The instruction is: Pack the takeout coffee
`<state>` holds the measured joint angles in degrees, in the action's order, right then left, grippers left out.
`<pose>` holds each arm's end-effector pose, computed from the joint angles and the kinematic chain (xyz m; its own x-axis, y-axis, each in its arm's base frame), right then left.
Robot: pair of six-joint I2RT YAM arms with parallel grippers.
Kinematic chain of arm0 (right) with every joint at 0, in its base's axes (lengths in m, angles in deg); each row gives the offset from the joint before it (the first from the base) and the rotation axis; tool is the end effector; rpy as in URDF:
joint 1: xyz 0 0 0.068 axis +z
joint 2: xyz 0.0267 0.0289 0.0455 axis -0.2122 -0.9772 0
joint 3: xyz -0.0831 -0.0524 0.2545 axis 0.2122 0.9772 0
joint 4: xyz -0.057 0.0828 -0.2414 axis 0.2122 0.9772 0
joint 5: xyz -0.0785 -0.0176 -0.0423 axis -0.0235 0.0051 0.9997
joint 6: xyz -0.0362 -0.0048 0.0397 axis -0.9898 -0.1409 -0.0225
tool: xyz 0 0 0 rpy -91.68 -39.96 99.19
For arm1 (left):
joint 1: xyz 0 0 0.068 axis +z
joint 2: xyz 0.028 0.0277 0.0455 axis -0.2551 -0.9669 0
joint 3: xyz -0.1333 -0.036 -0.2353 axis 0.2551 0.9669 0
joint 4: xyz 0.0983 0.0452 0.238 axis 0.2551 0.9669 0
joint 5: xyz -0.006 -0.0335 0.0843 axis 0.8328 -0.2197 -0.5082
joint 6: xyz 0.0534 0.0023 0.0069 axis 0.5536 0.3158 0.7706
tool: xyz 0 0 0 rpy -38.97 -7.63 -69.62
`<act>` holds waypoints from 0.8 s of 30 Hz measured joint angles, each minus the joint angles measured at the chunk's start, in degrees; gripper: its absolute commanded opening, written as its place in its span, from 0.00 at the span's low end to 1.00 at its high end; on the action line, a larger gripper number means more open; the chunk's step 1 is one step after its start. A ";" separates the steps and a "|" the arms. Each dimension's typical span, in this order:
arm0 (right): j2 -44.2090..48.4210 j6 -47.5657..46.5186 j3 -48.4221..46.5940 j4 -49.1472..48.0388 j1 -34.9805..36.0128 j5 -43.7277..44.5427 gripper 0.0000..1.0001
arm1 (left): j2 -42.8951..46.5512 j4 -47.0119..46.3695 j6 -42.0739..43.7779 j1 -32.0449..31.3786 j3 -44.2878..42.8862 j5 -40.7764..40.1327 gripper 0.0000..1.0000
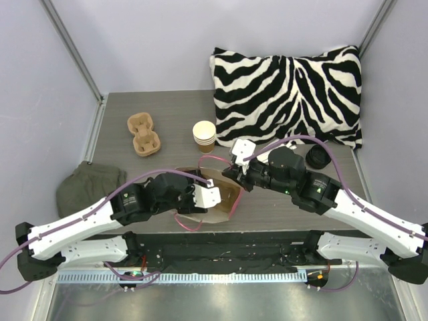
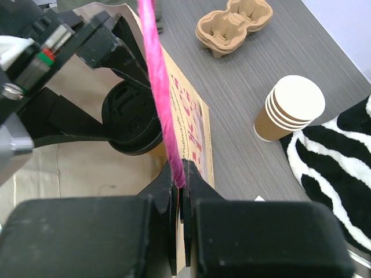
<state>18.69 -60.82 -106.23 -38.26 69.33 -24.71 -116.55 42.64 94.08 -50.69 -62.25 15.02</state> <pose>0.1159 0.1840 0.3811 0.0295 -0.3130 -0.9493 -0.8881 0.4275 -0.1686 0.0859 -0.1713 0.3306 0.1819 0.7519 -0.6337 0.8442 0.2111 0.4928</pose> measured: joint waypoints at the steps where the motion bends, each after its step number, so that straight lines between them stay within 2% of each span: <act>1: 0.00 0.00 0.00 -0.04 0.11 0.04 0.01 | 0.26 0.00 0.42 -0.09 0.00 -0.04 0.53; 11: -0.33 -5.27 -0.46 1.05 1.16 2.08 0.01 | 4.74 -0.46 5.03 -0.26 2.14 1.60 0.54; 18: -4.13 -9.31 -6.67 4.72 4.87 5.49 0.01 | 1.51 -1.09 5.81 -0.35 2.01 1.62 0.53; 24: -4.33 -11.87 -7.21 4.35 5.60 8.37 0.01 | 0.66 -2.36 8.04 -0.42 2.21 0.83 0.53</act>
<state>14.36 -72.68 -113.45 -33.91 74.93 -16.34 -115.89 40.28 102.12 -51.11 -60.05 15.85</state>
